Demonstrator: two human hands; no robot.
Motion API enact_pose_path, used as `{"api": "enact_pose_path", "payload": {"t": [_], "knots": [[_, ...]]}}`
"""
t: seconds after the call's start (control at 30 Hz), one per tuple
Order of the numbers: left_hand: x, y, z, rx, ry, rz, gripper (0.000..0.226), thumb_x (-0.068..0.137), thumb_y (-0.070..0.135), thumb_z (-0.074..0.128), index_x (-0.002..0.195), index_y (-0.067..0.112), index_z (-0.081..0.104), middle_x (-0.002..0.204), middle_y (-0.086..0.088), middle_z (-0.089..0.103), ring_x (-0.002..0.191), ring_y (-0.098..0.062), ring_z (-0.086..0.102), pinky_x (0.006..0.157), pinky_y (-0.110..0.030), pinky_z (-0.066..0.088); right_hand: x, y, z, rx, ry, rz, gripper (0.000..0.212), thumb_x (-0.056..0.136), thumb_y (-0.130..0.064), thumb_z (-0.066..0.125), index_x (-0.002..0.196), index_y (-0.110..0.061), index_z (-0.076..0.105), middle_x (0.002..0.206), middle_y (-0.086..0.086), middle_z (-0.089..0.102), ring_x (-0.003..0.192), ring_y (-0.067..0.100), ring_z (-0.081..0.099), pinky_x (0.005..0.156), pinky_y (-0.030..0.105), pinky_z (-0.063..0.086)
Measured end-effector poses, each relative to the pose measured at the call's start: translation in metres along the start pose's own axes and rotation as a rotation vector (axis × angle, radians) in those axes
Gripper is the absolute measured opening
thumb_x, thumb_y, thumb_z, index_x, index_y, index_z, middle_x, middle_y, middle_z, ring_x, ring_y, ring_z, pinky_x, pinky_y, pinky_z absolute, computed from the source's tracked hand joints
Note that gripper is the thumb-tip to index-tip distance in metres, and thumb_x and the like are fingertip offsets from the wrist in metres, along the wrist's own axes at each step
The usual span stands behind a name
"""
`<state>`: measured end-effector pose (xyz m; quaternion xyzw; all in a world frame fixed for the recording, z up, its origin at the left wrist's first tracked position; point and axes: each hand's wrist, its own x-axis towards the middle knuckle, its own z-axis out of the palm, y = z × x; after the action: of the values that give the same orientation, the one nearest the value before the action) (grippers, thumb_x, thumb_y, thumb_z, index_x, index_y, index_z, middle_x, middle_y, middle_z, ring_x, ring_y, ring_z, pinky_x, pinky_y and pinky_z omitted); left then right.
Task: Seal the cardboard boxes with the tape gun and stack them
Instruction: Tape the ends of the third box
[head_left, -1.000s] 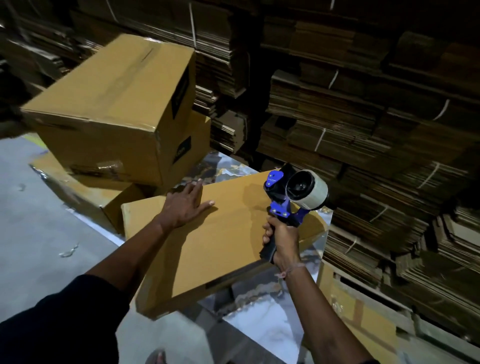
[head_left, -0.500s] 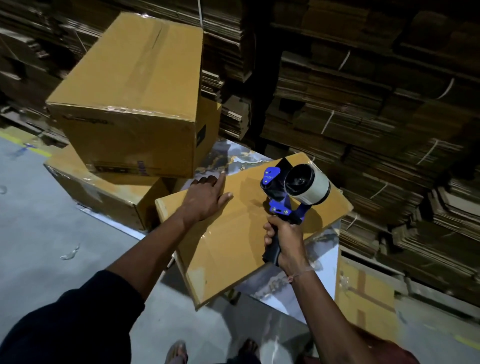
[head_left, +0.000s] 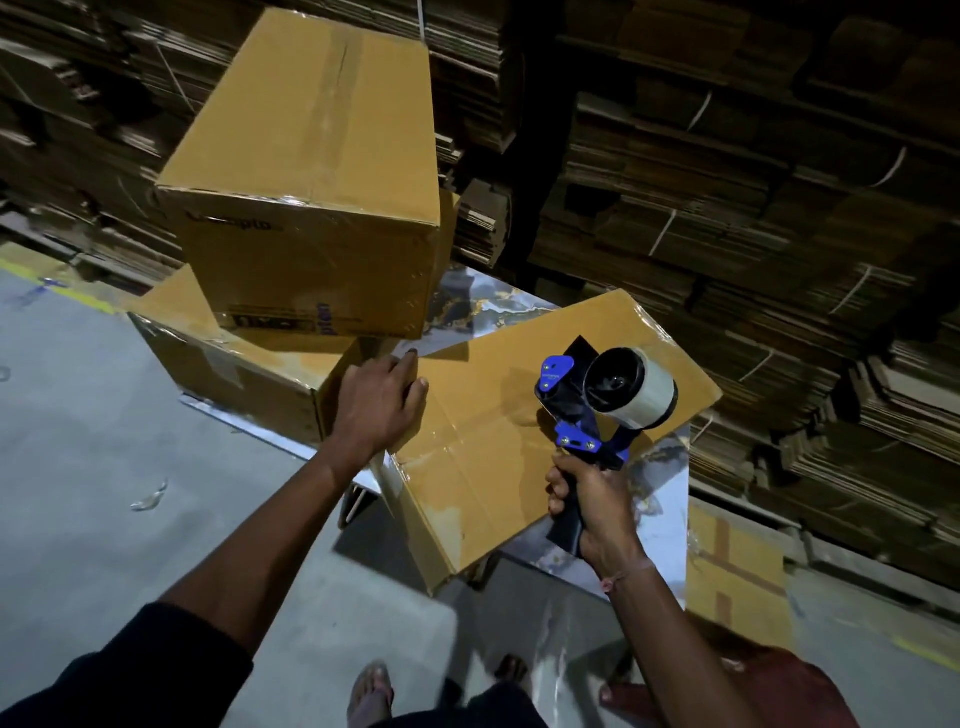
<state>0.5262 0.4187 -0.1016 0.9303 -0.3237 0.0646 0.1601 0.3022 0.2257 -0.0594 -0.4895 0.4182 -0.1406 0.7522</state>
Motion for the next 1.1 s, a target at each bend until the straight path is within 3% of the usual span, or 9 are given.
{"api": "enact_pose_path", "payload": {"t": [0.23,0.4,0.7,0.9,1.0,1.1], "knots": [[0.002,0.028,0.010,-0.131,0.088,-0.150,0.039,0.100,0.032,0.056,0.129,0.009,0.068,0.115,-0.020,0.070,0.100,-0.037,0.064,0.085,-0.045,0.043,0.021,-0.006,-0.020,-0.006,-0.010,0.025,0.008,0.101,-0.006,0.060,0.094,-0.003,0.057,0.059,0.006,0.050,0.046,0.016,0.039,0.041,0.028,0.035],[0.022,0.058,0.029,-0.181,0.115,-0.202,0.045,0.095,0.035,0.050,0.128,0.010,0.070,0.113,-0.016,0.071,0.101,-0.037,0.065,0.086,-0.046,0.044,0.043,-0.032,-0.048,-0.065,0.003,-0.010,0.019,0.100,-0.007,0.063,0.081,-0.002,0.062,0.062,0.011,0.050,0.045,0.018,0.041,0.043,0.032,0.037],[0.067,0.146,0.066,-0.315,0.206,-0.293,0.037,0.097,0.023,0.058,0.129,0.009,0.070,0.117,-0.015,0.072,0.104,-0.036,0.064,0.088,-0.046,0.044,0.099,-0.094,-0.100,-0.227,0.059,-0.026,0.028,0.095,-0.008,0.067,0.067,-0.006,0.062,0.056,0.010,0.048,0.043,0.020,0.039,0.041,0.029,0.034],[0.089,0.195,0.086,-0.439,0.250,-0.282,0.043,0.093,0.019,0.047,0.130,0.008,0.066,0.113,-0.013,0.070,0.104,-0.036,0.062,0.091,-0.046,0.046,0.122,-0.139,-0.095,-0.212,-0.057,0.003,0.017,0.098,-0.004,0.058,0.083,-0.007,0.052,0.057,0.006,0.047,0.044,0.017,0.038,0.039,0.027,0.034],[0.087,0.195,0.083,-0.616,0.249,-0.235,0.048,0.093,0.015,0.044,0.138,0.005,0.058,0.123,-0.013,0.067,0.114,-0.032,0.058,0.104,-0.047,0.041,0.126,-0.154,-0.075,-0.256,-0.119,0.040,0.014,0.099,-0.006,0.056,0.085,-0.007,0.051,0.057,0.005,0.047,0.046,0.017,0.037,0.040,0.027,0.035],[0.084,0.180,0.078,-0.969,0.174,-0.235,0.052,0.099,0.014,0.042,0.151,0.010,0.044,0.136,-0.007,0.061,0.125,-0.022,0.055,0.107,-0.043,0.045,0.126,-0.162,-0.046,-0.278,-0.115,0.037,0.008,0.100,-0.003,0.054,0.092,-0.006,0.053,0.061,0.007,0.049,0.044,0.014,0.039,0.038,0.025,0.034]]}}
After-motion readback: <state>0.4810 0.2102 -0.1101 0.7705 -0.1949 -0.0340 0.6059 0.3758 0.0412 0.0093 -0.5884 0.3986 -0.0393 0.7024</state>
